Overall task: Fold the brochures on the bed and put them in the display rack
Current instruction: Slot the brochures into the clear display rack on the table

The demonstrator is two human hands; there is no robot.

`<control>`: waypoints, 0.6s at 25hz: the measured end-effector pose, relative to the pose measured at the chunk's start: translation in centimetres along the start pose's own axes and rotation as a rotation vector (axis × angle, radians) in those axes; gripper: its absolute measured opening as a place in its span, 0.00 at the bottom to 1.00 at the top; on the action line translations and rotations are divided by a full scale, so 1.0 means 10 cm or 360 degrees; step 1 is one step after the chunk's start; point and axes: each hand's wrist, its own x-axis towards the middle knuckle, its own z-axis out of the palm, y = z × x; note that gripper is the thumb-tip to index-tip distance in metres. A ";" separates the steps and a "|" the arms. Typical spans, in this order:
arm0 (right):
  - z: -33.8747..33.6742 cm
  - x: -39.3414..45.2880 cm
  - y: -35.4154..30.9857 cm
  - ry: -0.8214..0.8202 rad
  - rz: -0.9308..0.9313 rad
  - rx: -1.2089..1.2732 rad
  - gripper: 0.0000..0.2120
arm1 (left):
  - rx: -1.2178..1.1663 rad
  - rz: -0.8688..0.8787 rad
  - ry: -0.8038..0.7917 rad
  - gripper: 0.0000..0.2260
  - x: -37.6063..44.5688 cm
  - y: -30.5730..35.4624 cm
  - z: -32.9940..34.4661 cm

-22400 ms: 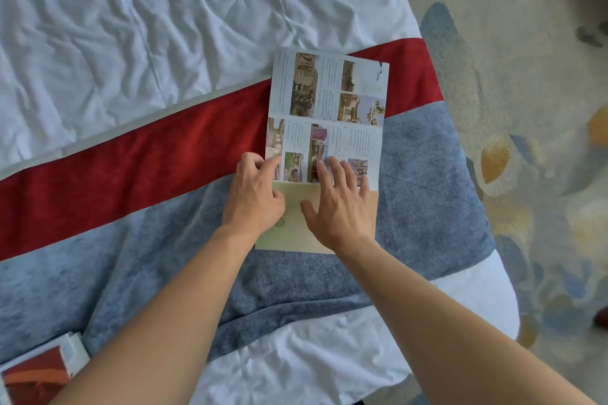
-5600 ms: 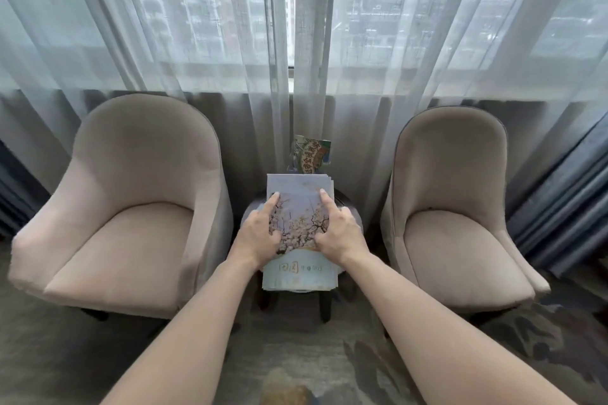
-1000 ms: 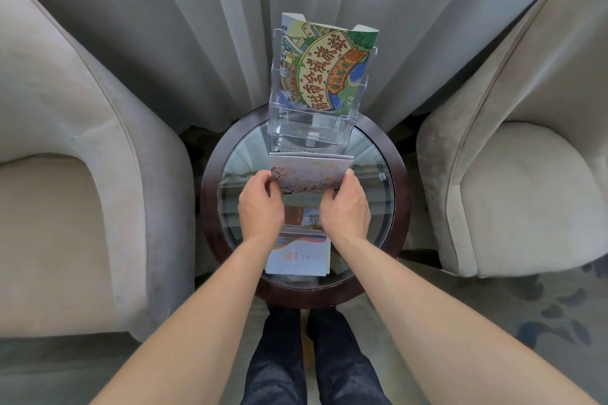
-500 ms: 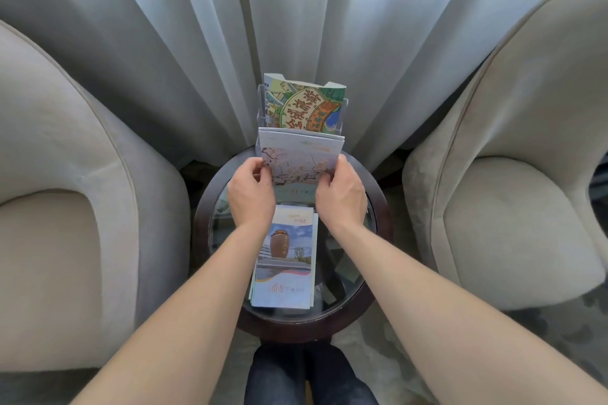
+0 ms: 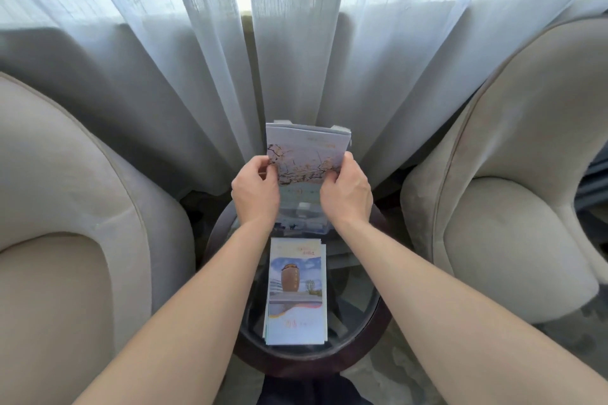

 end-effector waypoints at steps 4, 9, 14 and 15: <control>-0.09 0.18 -0.18 0.0081 0.0039 0.0011 0.04 | -0.0035 0.0114 -0.0021 0.07 0.20 0.16 0.00; -0.08 0.27 -0.16 0.0069 0.0063 0.0022 0.06 | -0.0032 0.0116 -0.0035 0.08 0.29 0.18 0.08; 0.05 0.29 0.00 -0.0010 0.0107 0.0079 0.07 | 0.0034 0.0064 -0.0042 0.08 0.32 0.09 0.18; 0.07 0.30 0.03 -0.0037 0.0122 0.0071 0.08 | 0.0057 0.0049 -0.0037 0.08 0.32 0.05 0.21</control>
